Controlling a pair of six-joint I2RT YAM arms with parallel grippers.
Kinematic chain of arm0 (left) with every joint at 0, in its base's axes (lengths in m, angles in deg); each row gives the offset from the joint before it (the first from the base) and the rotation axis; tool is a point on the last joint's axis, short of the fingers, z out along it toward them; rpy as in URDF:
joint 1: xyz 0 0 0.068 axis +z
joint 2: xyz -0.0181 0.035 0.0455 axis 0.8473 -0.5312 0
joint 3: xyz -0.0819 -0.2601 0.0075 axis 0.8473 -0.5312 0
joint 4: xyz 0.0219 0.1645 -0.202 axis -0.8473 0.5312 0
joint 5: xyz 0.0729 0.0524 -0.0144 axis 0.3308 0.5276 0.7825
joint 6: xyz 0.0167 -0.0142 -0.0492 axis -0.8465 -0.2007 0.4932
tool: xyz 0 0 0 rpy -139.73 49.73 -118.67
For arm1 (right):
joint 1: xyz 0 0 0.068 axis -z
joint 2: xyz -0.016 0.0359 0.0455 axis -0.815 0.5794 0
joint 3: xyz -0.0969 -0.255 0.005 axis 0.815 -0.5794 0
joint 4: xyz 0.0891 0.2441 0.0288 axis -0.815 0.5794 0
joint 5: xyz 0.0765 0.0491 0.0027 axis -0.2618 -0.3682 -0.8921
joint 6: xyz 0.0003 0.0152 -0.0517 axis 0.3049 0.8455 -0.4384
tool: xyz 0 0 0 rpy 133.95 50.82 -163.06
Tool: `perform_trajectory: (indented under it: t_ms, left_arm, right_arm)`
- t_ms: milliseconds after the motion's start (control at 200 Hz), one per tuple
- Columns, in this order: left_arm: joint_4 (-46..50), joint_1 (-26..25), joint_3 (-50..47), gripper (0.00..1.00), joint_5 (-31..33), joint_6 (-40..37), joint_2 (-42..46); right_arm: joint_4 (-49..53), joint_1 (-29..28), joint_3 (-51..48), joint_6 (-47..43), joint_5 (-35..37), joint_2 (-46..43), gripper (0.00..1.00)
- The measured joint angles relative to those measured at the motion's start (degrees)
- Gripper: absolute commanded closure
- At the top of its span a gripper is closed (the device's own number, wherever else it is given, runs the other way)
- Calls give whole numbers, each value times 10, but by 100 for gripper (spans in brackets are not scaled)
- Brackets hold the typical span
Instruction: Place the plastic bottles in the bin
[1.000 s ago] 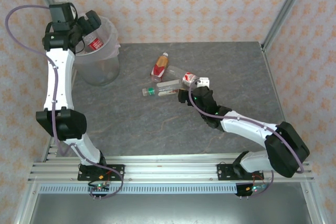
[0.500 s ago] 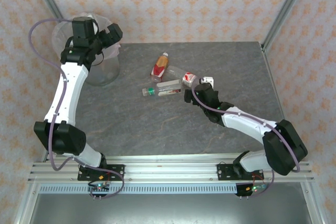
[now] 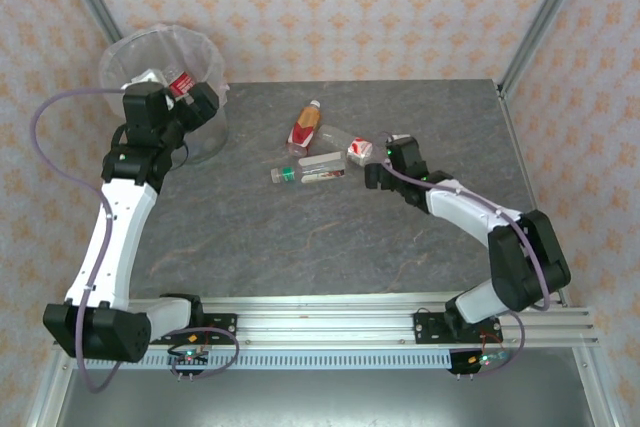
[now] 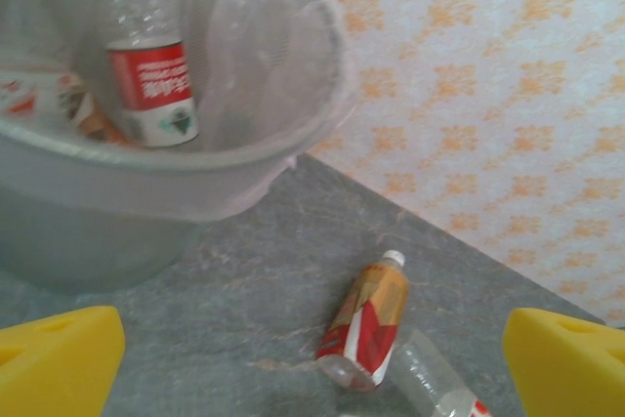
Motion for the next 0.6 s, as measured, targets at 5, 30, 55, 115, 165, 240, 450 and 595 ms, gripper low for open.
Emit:
perform_trajectory:
  t_ms: [5,30,55,115,165,240,450,595]
  left_arm:
    - [1,0,-1,0,2,0,1]
    - [5,0,-5,0,5,0,5]
    - [9,0,-6,0,8,0,8]
    - [16,0,-7,0,15,-7,14]
    - [22,0,-8,0,23,-11,19]
    - [24,0,-16,0,36,-16,33]
    - [34,0,-43,0,64,-27,66]
    - [33,0,-60,0,71,-33,77]
  right_arm:
    - [1,2,1,-1,-2,0,0]
    - [8,12,9,-11,-14,5,0]
    - [14,22,16,-20,-26,9,0]
    - [28,44,35,-49,-50,23,1]
    - [40,55,47,-75,-67,34,1]
    - [63,65,68,-124,-92,54,1]
    - [135,81,138,-265,-142,117,1]
    - [173,82,187,-337,-152,163,0]
